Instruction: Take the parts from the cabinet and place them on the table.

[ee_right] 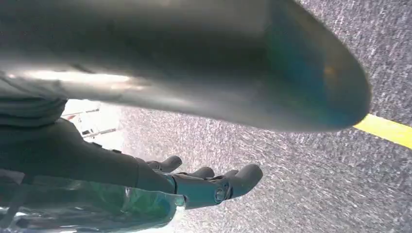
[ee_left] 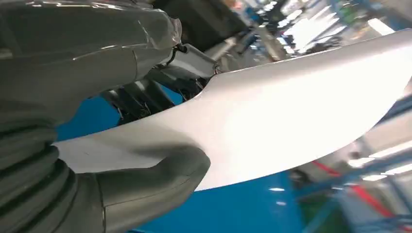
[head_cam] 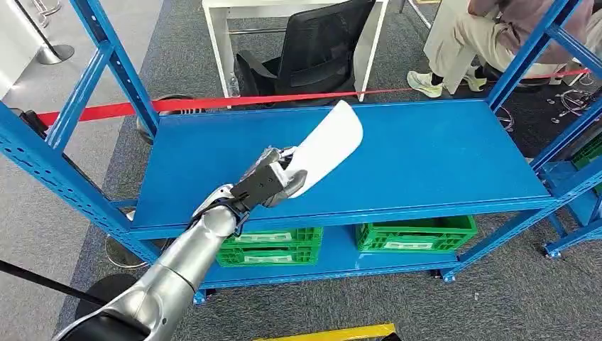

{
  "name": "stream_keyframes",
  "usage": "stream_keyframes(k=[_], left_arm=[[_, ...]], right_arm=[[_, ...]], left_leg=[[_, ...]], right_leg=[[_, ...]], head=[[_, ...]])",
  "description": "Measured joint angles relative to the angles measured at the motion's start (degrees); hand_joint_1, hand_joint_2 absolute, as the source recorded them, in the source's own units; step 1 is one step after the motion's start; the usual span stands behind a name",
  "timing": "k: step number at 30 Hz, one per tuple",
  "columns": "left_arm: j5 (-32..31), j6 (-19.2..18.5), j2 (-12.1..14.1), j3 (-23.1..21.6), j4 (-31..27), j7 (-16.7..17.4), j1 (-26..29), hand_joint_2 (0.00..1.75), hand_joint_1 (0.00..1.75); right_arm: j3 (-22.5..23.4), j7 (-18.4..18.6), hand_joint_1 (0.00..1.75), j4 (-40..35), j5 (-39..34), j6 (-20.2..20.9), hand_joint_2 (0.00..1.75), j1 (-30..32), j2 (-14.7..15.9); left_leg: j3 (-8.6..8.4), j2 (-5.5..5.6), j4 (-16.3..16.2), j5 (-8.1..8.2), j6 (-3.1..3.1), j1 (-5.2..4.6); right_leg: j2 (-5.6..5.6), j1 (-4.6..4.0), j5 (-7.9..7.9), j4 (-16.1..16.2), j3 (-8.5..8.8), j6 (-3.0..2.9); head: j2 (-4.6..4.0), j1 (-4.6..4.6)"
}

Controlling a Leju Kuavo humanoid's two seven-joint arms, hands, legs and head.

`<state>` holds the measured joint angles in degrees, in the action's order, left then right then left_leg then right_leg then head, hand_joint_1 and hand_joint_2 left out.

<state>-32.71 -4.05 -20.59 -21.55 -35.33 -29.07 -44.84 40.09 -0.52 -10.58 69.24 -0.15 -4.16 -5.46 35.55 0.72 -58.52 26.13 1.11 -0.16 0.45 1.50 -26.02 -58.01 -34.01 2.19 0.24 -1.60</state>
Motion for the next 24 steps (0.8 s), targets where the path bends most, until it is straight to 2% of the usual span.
stream_keyframes(k=[6,8,9,10,11,12,17,24], left_arm=[[0.0,0.0,0.0,0.0,0.0,0.0,0.06,1.75,1.75],[1.29,-0.3,0.02,-0.7,-1.84,0.0,0.85,1.75,1.75],[5.44,-1.25,0.11,-2.89,-7.63,0.13,3.5,1.75,1.75],[6.89,-1.73,0.2,-3.5,-9.14,0.17,4.34,1.75,1.75],[13.68,-2.88,1.18,-7.33,-18.47,0.17,9.06,1.75,1.75],[14.66,-1.77,2.31,-10.31,-25.79,-0.2,12.69,1.75,1.75],[16.13,-0.06,4.57,-14.14,-36.04,-0.24,17.84,1.75,1.75],[19.91,0.79,6.8,-15.14,-44.15,-1.77,22.8,1.75,1.75]], right_arm=[[0.0,0.0,0.0,0.0,0.0,0.0,0.0,0.0,0.0],[0.02,0.0,0.0,0.0,0.02,-0.02,0.0,0.03,0.0],[0.04,0.0,0.0,0.0,0.02,-0.11,0.0,0.19,0.0],[0.04,0.0,0.0,0.0,0.04,-0.13,0.0,0.18,-0.02],[0.04,-0.13,0.0,0.0,0.15,-0.42,0.0,0.22,-0.02],[0.07,-0.26,0.0,0.0,0.17,-0.72,0.0,0.24,-0.02],[0.07,-0.68,0.0,0.0,0.59,-0.79,0.0,0.27,-0.02],[0.07,-0.68,0.0,0.0,1.22,-0.85,0.0,0.44,-0.02]], left_leg=[[0.0,0.0,0.0,0.0,0.0,0.0],[0.0,-0.01,0.0,0.0,0.0,0.0],[0.01,0.01,0.01,0.01,0.0,0.0],[0.01,0.01,0.01,0.01,0.0,0.0],[0.01,0.0,0.01,0.03,-0.01,-0.01],[0.02,0.0,0.01,0.04,-0.01,-0.01],[0.02,0.0,0.02,0.08,0.0,0.0],[0.01,0.0,0.02,0.08,0.0,0.0]], right_leg=[[0.0,0.0,0.0,0.0,0.0,0.0],[0.01,0.0,0.0,0.0,0.0,0.0],[0.0,0.0,-0.04,0.0,0.01,0.05],[0.0,0.01,-0.04,0.0,0.01,0.05],[0.0,0.01,-0.06,0.0,0.01,0.06],[0.0,0.01,-0.07,0.0,0.01,0.07],[0.0,0.01,-0.12,0.01,0.01,0.12],[0.0,0.01,-0.14,0.01,0.02,0.12]], head=[[0.0,0.0],[0.0,0.0],[0.0,0.02],[0.0,0.02],[0.0,0.0],[0.0,0.0],[0.0,0.0],[0.0,0.0]])
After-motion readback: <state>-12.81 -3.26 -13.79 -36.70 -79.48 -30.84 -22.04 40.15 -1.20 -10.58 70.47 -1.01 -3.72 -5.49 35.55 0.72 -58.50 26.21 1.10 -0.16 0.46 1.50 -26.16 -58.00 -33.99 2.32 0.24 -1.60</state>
